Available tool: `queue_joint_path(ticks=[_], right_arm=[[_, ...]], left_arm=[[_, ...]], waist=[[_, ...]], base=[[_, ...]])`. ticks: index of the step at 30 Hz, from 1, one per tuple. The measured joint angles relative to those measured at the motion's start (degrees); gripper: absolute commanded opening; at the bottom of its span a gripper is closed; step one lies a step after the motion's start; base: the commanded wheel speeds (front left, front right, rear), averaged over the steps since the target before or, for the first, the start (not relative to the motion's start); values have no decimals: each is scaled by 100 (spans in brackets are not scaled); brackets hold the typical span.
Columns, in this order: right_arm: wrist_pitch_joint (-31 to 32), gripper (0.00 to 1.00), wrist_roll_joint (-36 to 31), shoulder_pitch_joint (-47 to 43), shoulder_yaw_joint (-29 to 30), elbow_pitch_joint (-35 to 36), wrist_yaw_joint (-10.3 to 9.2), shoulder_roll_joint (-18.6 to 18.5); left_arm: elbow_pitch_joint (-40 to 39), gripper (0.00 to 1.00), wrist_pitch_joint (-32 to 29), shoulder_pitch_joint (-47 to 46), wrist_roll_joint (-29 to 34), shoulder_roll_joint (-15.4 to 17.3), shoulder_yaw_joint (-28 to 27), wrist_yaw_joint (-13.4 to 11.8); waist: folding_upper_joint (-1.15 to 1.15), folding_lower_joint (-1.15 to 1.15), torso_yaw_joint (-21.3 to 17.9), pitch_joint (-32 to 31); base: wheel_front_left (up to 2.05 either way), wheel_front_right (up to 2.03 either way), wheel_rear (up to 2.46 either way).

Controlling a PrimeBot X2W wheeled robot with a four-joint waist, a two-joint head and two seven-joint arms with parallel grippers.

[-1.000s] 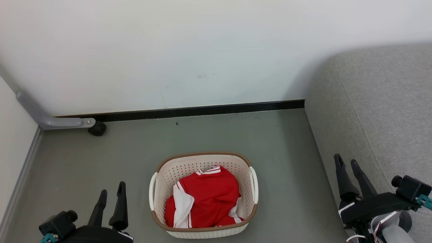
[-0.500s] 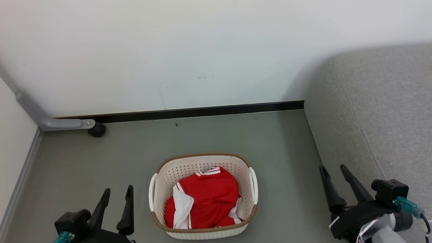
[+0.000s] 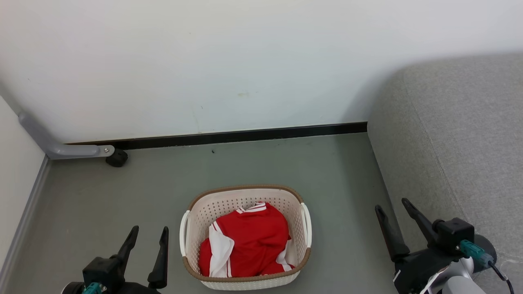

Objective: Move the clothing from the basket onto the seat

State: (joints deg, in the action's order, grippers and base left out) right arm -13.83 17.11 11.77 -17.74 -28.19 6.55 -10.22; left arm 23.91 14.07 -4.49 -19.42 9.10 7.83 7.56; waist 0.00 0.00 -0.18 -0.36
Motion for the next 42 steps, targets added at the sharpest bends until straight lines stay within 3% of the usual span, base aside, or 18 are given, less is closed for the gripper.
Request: queue_joint_path(ticks=[22, 42], right_arm=[[-43, 100, -274, 3, 126, 252, 0, 70], [-45, 100, -657, 664, 121, 1110, 0, 296]], left_arm=[[-292, 100, 22, -25, 152, -9, 29, 0], [-535, 100, 23, -1106, 119, 154, 500, 0]], waist=[[0, 0, -141, 486], [1, 1, -486, 1953]], base=[[0, 0, 0], [0, 0, 0]])
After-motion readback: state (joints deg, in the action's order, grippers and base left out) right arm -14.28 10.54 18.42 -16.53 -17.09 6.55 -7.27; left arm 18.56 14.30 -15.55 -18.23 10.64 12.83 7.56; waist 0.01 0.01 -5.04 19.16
